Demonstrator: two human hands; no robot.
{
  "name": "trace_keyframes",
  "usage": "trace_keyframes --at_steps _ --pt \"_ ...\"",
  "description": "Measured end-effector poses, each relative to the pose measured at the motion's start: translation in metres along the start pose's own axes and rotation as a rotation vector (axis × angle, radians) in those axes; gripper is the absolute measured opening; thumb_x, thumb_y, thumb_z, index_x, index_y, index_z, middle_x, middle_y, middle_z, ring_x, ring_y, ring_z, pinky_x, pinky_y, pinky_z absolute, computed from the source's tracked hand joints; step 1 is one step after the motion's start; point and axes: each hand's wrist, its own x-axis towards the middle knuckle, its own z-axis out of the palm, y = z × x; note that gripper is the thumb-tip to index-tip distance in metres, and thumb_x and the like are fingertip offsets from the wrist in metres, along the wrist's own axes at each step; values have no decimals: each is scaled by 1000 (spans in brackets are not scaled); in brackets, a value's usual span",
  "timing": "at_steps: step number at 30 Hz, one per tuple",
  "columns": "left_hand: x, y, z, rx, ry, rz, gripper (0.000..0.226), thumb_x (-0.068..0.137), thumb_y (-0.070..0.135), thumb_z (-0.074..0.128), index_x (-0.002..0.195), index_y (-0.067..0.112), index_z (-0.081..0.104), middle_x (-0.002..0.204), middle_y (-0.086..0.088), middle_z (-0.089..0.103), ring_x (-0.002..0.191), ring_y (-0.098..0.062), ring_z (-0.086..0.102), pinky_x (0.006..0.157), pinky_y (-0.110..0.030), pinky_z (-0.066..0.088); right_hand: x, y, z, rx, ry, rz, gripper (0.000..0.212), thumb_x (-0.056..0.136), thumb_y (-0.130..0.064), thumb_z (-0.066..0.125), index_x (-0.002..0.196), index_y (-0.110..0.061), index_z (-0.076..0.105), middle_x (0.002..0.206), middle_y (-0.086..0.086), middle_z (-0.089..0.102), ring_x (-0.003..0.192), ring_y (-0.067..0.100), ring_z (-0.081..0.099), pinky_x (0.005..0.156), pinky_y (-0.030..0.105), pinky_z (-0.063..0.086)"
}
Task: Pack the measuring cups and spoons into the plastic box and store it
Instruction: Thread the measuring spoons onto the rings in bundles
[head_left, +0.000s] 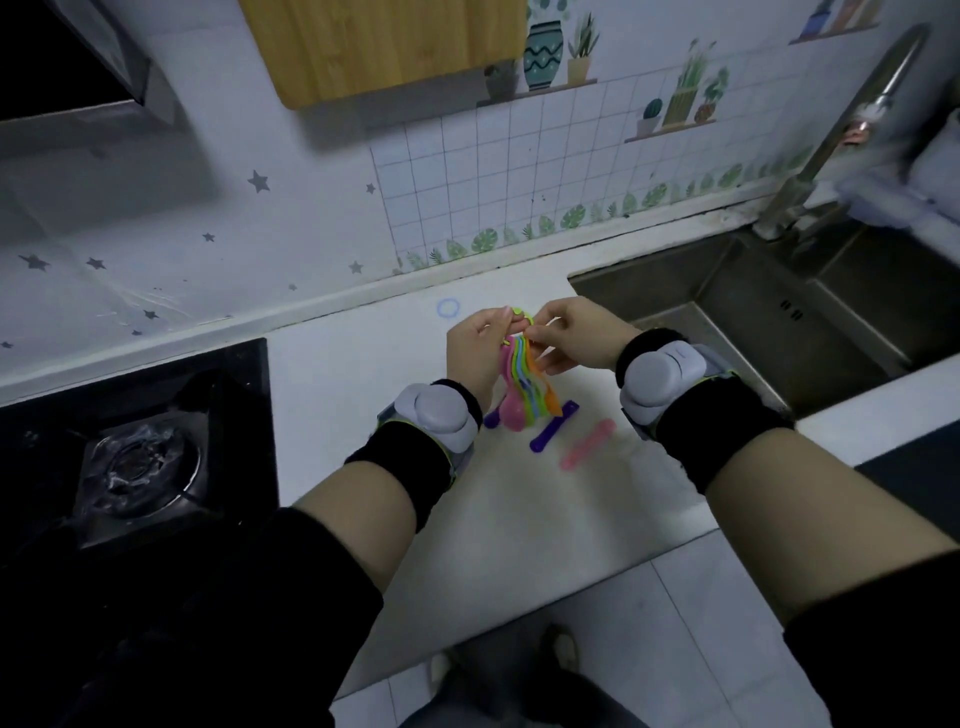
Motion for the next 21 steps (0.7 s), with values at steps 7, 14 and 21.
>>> trace_keyframes --at_steps 7,14,21 --pt "-13 -59 13 52 -42 -88 19 93 13 53 83 7 67 74 -6 67 66 -20 60 72 -35 49 -22 48 8 -84 -3 159 23 93 -25 56 73 -13 53 70 8 66 59 23 66 62 32 61" --pt "-27 -108 17 66 -79 -214 23 93 17 55 73 17 69 74 -5 68 76 -25 62 81 -43 52 -43 73 24 -211 -41 274 24 95 -27 51 86 -5 57 79 13 66 66 28 66 64 33 58" --pt "-33 -142 18 149 -142 -274 27 90 17 57 66 22 69 66 4 70 66 -16 62 70 -31 51 -56 101 39 -117 -31 365 12 95 -22 50 89 -12 49 78 10 65 76 36 69 70 43 59"
